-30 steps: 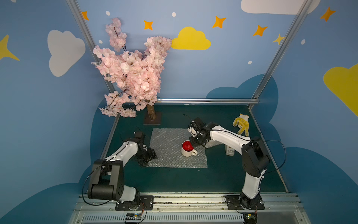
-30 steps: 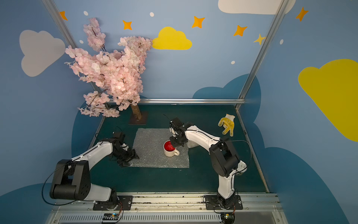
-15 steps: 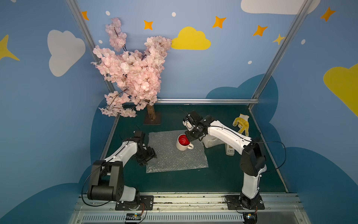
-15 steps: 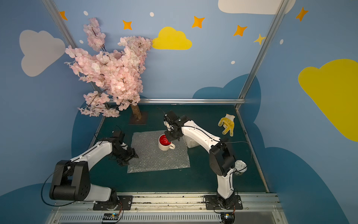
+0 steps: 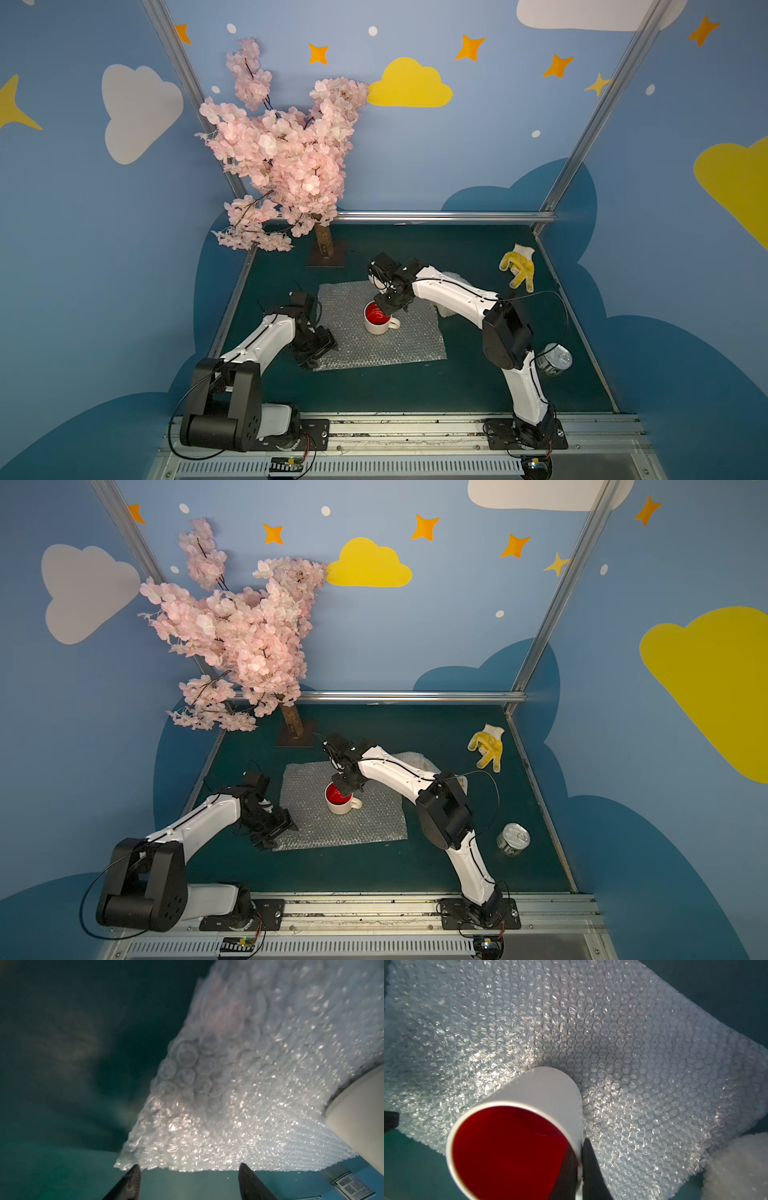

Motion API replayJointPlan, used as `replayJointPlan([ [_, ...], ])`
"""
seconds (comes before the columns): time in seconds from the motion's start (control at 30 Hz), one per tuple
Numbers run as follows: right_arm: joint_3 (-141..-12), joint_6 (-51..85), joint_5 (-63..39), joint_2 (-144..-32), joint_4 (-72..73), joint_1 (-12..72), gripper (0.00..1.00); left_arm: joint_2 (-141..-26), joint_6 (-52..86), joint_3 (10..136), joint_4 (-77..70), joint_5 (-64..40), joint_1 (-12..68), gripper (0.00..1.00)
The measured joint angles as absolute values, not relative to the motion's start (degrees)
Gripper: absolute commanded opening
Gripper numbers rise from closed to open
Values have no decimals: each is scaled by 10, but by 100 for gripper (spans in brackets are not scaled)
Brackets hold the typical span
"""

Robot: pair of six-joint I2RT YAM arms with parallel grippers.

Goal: Wrap mugs in bubble wrap
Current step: Place the mug on the bubble wrap, then wrap the mug in bubble wrap.

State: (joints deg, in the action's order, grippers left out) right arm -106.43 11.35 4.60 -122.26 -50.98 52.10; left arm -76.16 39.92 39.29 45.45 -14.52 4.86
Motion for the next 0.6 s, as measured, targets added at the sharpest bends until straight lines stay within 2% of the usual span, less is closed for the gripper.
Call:
replayJointPlan([
  [0.17, -1072, 114, 59, -1224, -509, 527, 6, -749, 420, 384, 462, -127, 53, 75],
  [0.3, -1072, 115, 62, -1229, -508, 527, 15, -764, 428, 381, 463, -117, 56, 74],
  [0.37, -1073, 116, 61, -1229, -508, 527, 27, -773, 429, 381, 462, -112, 57, 74],
  [0.4, -1075, 117, 60, -1229, -507, 527, 37, -778, 430, 381, 460, -109, 57, 73],
  [0.47, -1078, 113, 59, -1229, -504, 527, 48, -790, 430, 381, 457, -106, 57, 70],
  [0.5, -1078, 110, 55, -1229, -501, 528, 52, -795, 432, 384, 456, -106, 57, 69],
  [0.6, -1075, 101, 47, -1226, -493, 529, 56, -806, 434, 389, 462, -100, 57, 61],
])
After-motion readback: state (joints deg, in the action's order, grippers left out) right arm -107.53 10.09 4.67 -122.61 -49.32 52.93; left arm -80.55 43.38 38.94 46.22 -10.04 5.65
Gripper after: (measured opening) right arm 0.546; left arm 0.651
